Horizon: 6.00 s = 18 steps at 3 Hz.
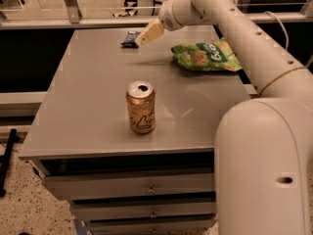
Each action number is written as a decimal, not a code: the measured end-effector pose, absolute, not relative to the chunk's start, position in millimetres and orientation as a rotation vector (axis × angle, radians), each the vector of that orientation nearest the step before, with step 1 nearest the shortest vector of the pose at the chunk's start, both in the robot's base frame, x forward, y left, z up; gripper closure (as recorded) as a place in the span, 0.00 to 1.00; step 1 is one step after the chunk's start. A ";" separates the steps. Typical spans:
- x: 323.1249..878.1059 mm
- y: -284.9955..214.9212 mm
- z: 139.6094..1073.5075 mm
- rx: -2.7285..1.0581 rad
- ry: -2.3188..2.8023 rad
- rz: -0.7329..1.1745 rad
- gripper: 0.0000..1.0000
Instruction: Move rxbar blueberry near orange can
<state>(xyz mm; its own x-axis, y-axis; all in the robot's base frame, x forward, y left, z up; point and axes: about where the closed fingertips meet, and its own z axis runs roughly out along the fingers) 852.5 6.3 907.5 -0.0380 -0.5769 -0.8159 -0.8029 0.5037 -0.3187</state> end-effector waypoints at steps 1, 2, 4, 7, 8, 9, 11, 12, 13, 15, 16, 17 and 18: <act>861.3 35.1 897.1 -1.172 1.742 0.321 0.00; 865.8 54.3 880.6 -1.173 1.779 0.343 0.00; 874.2 70.4 840.2 -1.159 1.858 0.388 0.00; 884.0 59.0 836.2 -1.048 1.848 0.454 0.64; 880.9 55.5 842.6 -1.049 1.825 0.434 0.87; 873.8 51.6 854.2 -1.064 1.793 0.402 1.00; 811.1 51.8 895.6 -1.207 1.647 0.438 1.00; 755.4 44.2 906.9 -1.306 1.596 0.468 1.00; 698.1 26.4 902.6 -1.393 1.587 0.493 1.00; 616.5 -19.2 877.0 -1.481 1.671 0.523 1.00; 590.6 -29.7 869.0 -1.529 1.682 0.554 1.00; 566.8 -33.5 860.0 -1.589 1.682 0.601 1.00; 548.5 -35.9 853.5 -1.654 1.667 0.645 1.00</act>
Offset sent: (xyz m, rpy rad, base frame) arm 0.0196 0.0636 -0.0397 0.0131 0.1163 -0.0044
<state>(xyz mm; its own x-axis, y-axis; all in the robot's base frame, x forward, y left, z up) 548.5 -35.9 853.5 0.0517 -0.6465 -0.7612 -0.9904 0.0645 -0.1221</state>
